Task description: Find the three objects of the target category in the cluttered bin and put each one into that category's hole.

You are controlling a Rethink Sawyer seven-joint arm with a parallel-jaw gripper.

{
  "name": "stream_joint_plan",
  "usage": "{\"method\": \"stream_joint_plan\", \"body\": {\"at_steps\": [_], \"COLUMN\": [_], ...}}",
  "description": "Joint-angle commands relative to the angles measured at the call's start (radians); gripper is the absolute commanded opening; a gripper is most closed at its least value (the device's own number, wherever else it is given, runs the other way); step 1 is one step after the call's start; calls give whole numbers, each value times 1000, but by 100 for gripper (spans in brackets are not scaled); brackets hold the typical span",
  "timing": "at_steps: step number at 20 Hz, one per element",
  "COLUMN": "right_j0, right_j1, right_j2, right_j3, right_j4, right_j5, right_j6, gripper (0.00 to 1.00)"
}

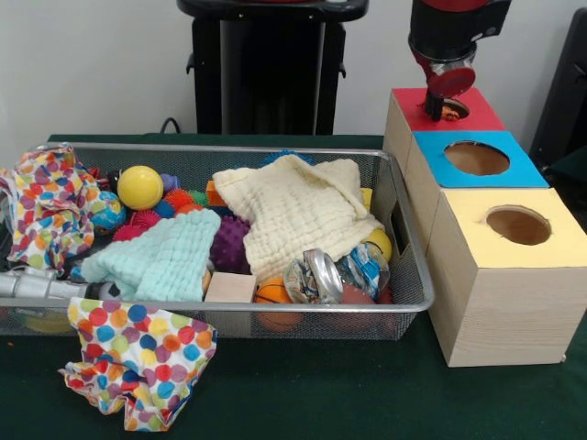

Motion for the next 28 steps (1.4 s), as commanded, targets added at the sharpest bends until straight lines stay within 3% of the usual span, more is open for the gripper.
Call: {"method": "stream_joint_plan", "body": {"at_steps": [1,5,9,18,21,28], "right_j0": [-108,-171,-219,-338,-400,-442], "right_j1": [-2,-2,28,42,48,57], "right_j2": [-10,27,50,148,201,242], "right_j3": [-178,-263,-345,-441,-473,-534], "right_j4": [-161,-241,-345,-510,-590,-719], "right_j5": [168,170,68,35,-5,28], "right_j6": [-61,-111,-169,-269,-364,-348], "gripper": [0,0,0,0,0,0]}}
